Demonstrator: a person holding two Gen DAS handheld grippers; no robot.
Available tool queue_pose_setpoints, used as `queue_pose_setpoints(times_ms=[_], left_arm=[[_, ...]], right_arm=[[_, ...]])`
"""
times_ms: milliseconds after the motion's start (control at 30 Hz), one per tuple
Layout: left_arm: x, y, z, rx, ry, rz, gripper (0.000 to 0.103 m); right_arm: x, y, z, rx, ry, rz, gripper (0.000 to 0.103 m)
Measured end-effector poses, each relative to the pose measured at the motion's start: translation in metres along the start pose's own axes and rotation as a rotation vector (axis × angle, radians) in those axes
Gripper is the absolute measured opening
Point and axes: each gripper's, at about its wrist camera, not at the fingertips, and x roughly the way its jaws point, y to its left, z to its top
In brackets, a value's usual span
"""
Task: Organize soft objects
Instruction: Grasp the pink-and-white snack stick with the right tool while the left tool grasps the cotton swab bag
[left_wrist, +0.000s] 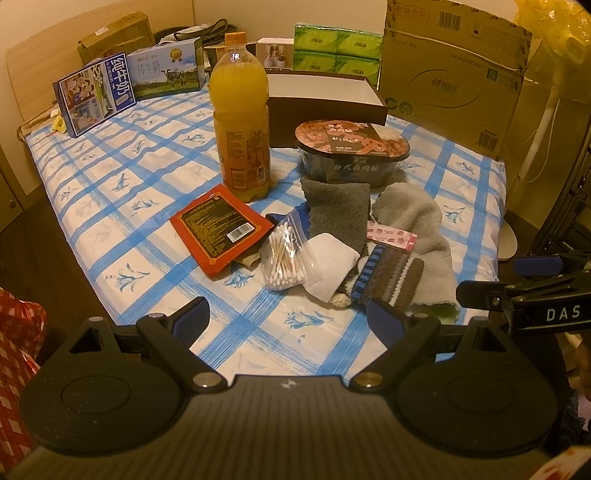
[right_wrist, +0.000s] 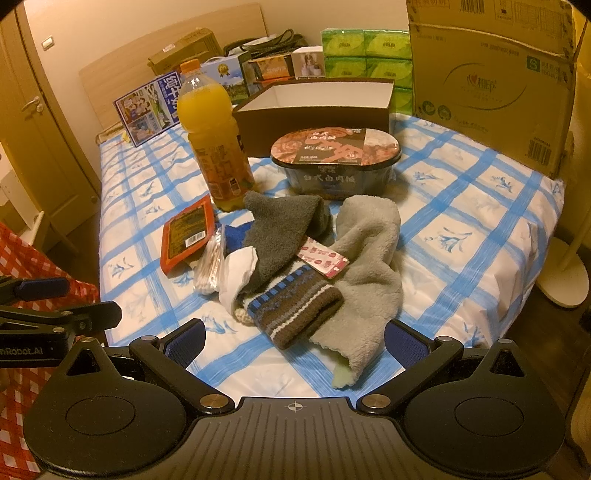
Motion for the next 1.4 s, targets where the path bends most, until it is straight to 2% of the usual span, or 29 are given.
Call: queue_pose_setpoints(times_ms=[233, 667, 800, 867, 933, 1067, 1167, 1400], left_arm=[[0.003, 0.001, 0.000, -0.004, 0.007, 0.007, 0.091], [0.028, 0.015, 0.007, -0.014, 0.033, 0.024, 0.091], [0.042, 0.016, 0.011, -0.014, 0.036, 0.026, 0.091], [0.049, 0.017, 0.012, -0.023, 0.036, 0.024, 0.091], [0.059, 0.019, 0.012, -0.034, 0.049, 0.022, 0.091], [0.076, 0.024, 0.014, -0.058, 0.067, 0.015, 0.090], [0.089, 0.028, 0.017, -0.067, 0.078, 0.019, 0.089], [0.120, 0.035, 0.021, -0.094, 0.111, 0.011, 0.085]], right_arm=[[0.002, -0.001, 0.000, 0.001, -0.017, 0.009, 0.103], [0.020, -0.014, 0.003, -0.017, -0.143, 0.060, 0.103], [0.032, -0.022, 0.006, -0.039, -0.138, 0.054, 0.103], [0.040, -0.026, 0.008, -0.053, -0.128, 0.050, 0.097], [0.050, -0.029, 0.010, -0.068, -0.108, 0.058, 0.088], [0.072, -0.033, 0.015, -0.113, -0.078, 0.075, 0.077], [0.088, -0.036, 0.023, -0.151, -0.063, 0.092, 0.061], [0.126, -0.040, 0.039, -0.278, -0.034, 0.097, 0.050]])
